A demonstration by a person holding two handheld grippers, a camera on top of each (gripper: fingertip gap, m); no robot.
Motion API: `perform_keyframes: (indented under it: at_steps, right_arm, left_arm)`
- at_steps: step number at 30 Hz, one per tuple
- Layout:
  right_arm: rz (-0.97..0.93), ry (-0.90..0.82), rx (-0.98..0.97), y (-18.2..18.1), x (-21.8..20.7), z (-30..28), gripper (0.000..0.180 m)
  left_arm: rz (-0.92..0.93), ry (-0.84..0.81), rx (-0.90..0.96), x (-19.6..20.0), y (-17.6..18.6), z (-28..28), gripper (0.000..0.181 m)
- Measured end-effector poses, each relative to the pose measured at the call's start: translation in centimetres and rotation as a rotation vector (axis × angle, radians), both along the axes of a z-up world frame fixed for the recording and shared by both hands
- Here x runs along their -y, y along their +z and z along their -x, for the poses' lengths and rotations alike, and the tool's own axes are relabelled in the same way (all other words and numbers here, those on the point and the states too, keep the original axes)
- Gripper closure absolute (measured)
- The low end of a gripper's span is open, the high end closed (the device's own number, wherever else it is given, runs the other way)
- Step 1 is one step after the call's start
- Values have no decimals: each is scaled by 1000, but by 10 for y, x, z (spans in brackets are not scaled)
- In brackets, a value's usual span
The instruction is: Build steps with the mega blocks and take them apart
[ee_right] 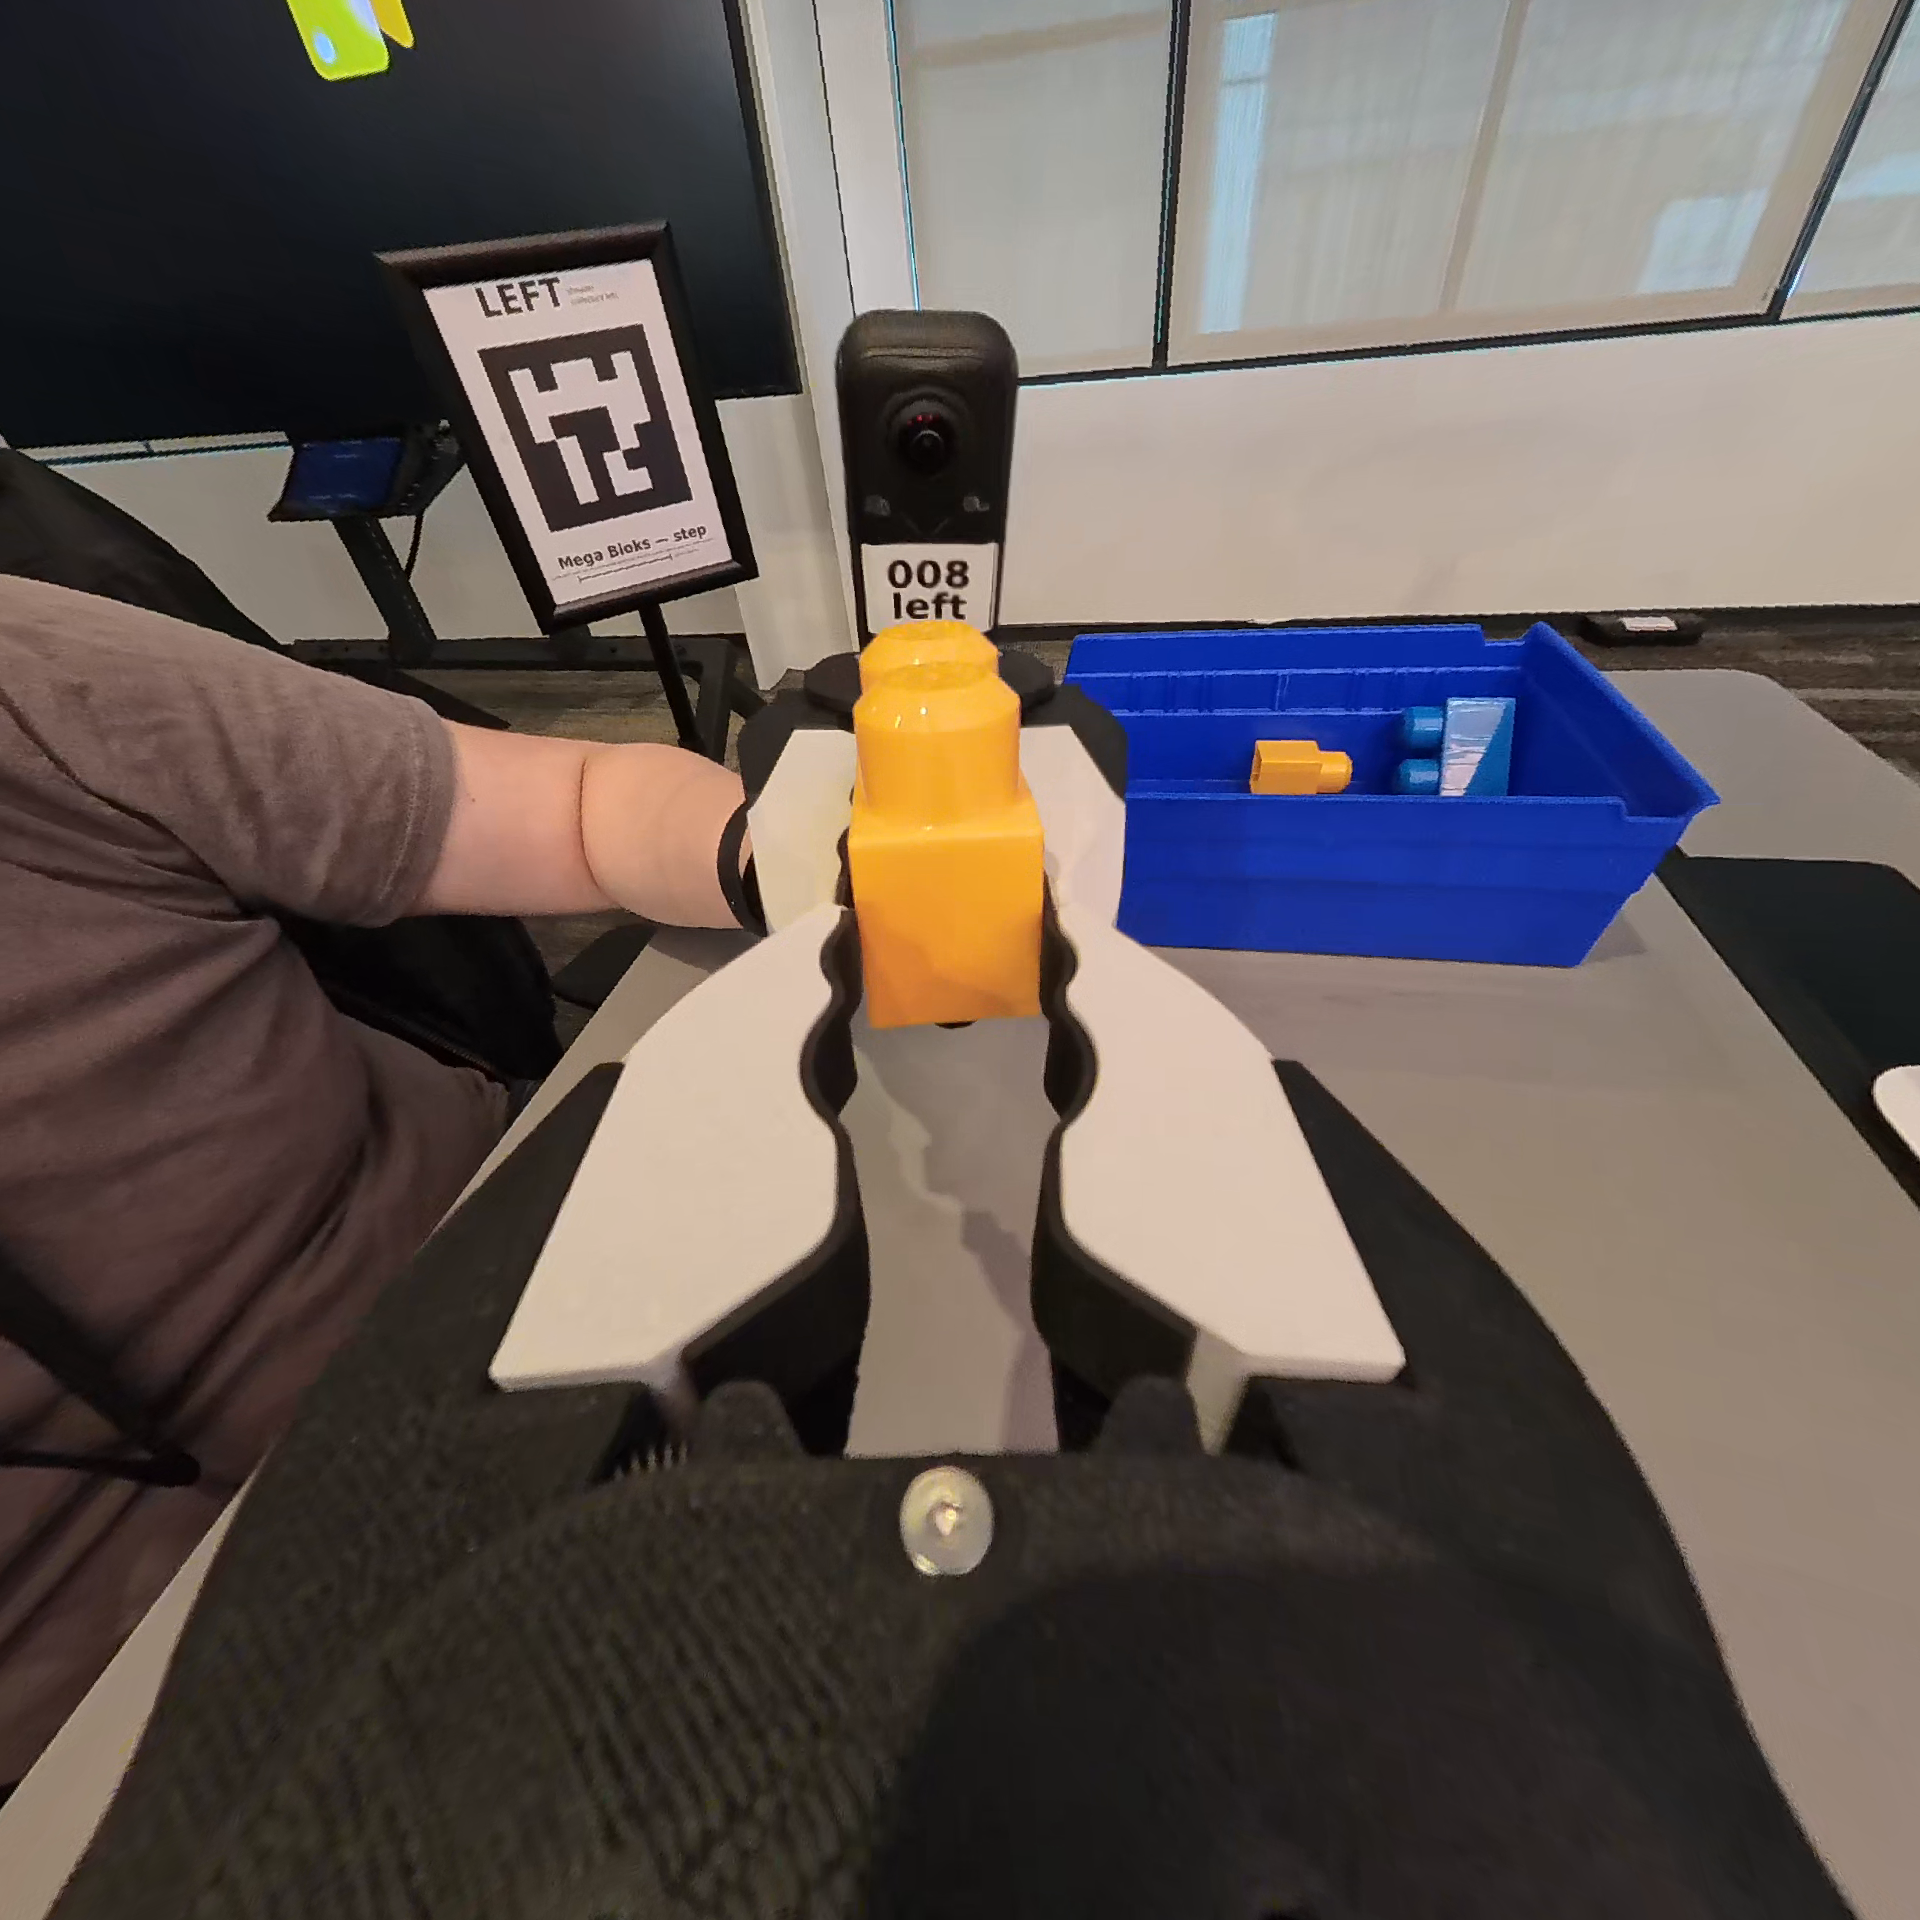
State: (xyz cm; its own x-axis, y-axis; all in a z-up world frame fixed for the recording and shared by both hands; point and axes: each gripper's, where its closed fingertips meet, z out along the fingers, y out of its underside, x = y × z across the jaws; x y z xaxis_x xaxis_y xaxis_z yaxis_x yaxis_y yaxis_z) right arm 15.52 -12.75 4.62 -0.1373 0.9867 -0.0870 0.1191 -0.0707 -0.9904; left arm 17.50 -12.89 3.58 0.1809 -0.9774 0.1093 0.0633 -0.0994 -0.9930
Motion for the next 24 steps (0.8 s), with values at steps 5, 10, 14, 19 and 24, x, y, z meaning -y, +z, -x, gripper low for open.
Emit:
perform_keyframes:
  at_steps: [5,10,14,19,24]
  right_arm:
    - [65,33,-19,4,3,0,146]
    - [85,-16,8,3,-5,-2,142]
    - [65,-28,51,-4,-6,-2,147]
    - [130,-30,40,-4,-9,-1,146]
    - [155,-35,14,-2,-11,0,146]
  left_arm:
    - [61,-37,50,4,2,-1,140]
    - [106,-38,85,-2,-3,0,140]
    - [113,-35,104,-2,-6,0,140]
    - [140,-31,85,-5,-6,1,140]
    - [158,-28,79,-7,-4,2,140]
